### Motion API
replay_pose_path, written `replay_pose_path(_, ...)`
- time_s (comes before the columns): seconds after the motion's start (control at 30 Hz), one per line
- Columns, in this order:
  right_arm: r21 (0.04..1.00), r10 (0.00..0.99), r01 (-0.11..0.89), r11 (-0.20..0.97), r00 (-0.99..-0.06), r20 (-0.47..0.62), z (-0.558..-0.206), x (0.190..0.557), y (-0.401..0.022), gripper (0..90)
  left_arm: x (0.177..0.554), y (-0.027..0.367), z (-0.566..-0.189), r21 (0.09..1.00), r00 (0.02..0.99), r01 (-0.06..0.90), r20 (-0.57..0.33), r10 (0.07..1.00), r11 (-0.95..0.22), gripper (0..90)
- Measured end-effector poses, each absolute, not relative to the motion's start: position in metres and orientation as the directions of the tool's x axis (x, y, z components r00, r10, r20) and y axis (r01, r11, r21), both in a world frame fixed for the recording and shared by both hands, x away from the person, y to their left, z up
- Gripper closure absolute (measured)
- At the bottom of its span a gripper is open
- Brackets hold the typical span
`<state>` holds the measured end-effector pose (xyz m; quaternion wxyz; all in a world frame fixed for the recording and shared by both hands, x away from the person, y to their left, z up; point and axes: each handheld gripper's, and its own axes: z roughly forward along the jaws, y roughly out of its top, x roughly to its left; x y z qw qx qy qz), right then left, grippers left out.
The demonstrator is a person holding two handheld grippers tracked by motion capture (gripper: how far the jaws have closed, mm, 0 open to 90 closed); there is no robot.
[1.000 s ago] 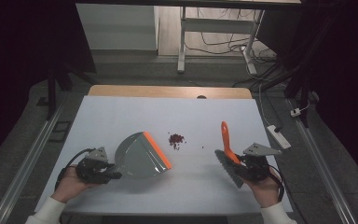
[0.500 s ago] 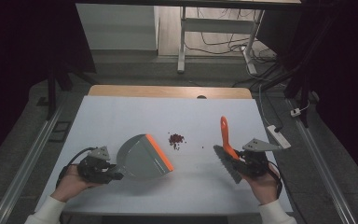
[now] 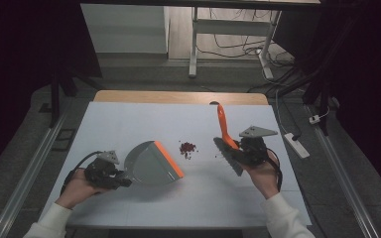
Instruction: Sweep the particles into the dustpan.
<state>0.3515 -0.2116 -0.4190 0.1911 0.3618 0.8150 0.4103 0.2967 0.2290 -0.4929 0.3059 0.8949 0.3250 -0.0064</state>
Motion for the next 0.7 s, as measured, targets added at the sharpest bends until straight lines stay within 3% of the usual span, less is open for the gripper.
replay_pose_path(0.37, 0.757, 0.75, 0.479, 0.444, -0.662, -0.021, -0.421, 0.407, -0.167, 69.7, 0.317, 0.203, -0.499, 0.483, 0.816, 0.559, -0.177, 0.55, -0.674, 61.5)
replay_pose_path(0.7, 0.703, 0.747, 0.503, 0.503, -0.661, -0.061, -0.443, 0.452, -0.132, 69.7, 0.325, 0.192, -0.501, 0.471, 0.832, 0.54, -0.172, 0.528, -0.697, 61.4)
